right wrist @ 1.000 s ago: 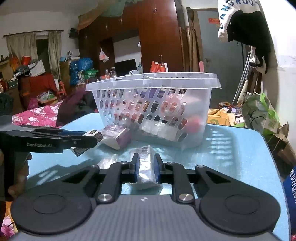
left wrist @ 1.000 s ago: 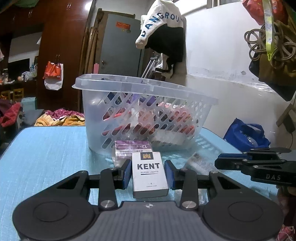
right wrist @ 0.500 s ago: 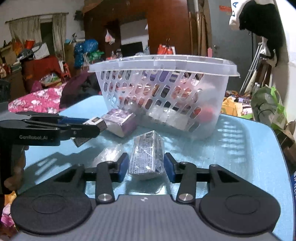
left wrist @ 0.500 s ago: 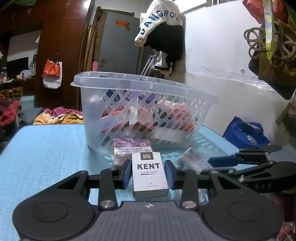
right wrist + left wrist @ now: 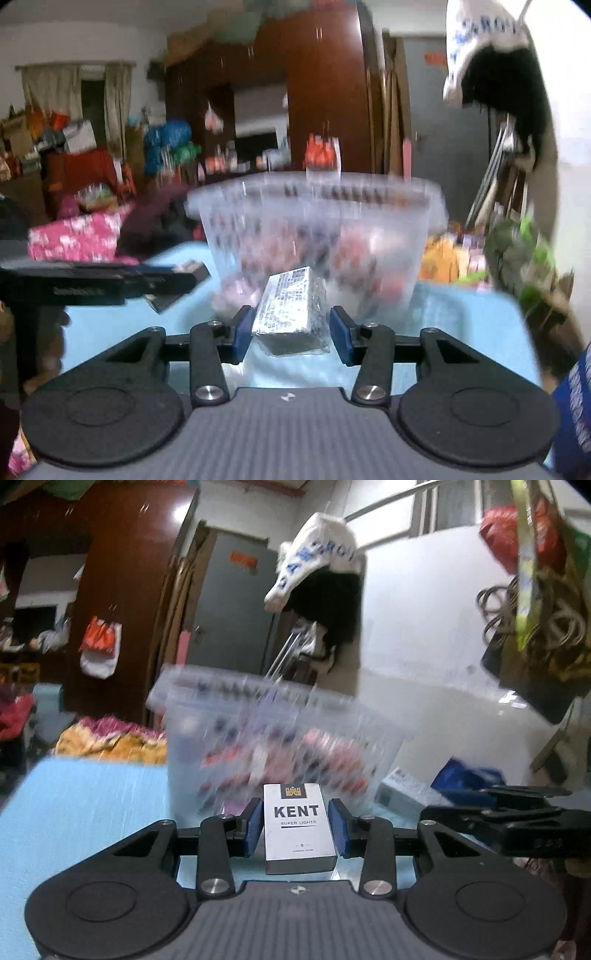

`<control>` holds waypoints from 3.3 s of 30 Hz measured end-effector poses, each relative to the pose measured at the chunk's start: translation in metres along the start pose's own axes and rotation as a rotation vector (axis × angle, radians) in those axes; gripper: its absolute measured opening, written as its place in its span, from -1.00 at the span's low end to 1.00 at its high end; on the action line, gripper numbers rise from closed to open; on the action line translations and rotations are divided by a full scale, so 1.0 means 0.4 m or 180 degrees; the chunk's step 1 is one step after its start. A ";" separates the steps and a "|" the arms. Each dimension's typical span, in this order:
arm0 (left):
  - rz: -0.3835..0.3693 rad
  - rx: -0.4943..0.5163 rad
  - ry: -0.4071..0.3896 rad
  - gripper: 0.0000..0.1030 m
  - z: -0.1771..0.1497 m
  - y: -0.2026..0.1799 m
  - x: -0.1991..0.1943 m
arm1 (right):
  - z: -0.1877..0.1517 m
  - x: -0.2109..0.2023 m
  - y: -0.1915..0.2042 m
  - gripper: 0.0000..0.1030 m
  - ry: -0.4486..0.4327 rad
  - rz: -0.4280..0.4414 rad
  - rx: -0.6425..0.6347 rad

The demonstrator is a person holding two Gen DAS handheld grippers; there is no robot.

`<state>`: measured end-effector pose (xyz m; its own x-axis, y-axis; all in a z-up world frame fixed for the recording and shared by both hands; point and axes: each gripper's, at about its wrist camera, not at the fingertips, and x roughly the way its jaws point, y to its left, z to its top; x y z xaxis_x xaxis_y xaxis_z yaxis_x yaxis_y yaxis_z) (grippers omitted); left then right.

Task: Organize objects
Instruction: 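Carry both items into the white basket and open both tools, then grasp the purple-wrapped box with the left tool while the right grasps a clear plastic bag, then carry both items into the white basket and open both tools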

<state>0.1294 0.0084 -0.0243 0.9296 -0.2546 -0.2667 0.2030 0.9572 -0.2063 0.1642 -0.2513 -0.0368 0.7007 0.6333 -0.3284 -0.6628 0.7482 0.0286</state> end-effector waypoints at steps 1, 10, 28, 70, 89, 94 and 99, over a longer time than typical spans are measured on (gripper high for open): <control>-0.0015 0.0039 -0.0064 -0.17 0.029 -0.007 -0.003 | 0.026 -0.014 0.003 -0.06 -0.0106 -0.0007 -0.0028; 0.0331 0.0367 0.0122 0.42 0.294 -0.025 0.229 | 0.283 0.134 -0.054 0.17 -0.0248 -0.0156 -0.0115; 0.0506 0.0219 0.0771 0.78 0.003 0.018 0.203 | -0.047 0.175 0.050 0.90 0.0672 0.0334 -0.0133; 0.0556 0.0019 -0.0048 0.30 -0.053 0.016 0.058 | -0.138 0.058 -0.003 -0.12 -0.0122 -0.0017 0.0596; 0.0245 0.0260 -0.0552 0.30 0.180 -0.033 0.000 | 0.140 -0.011 -0.043 -0.12 -0.0821 -0.0025 0.0192; 0.0376 0.0287 -0.0266 0.32 0.319 -0.026 0.140 | 0.294 0.136 -0.094 -0.11 -0.0572 -0.0188 0.0042; 0.0589 0.0181 0.0301 0.66 0.296 0.042 0.290 | 0.284 0.259 -0.136 0.59 -0.0262 -0.0265 0.0027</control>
<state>0.2768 0.0113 0.0526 0.9201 -0.0831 -0.3828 0.0511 0.9944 -0.0929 0.3028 -0.2040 0.0349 0.7727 0.5828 -0.2514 -0.5995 0.8003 0.0127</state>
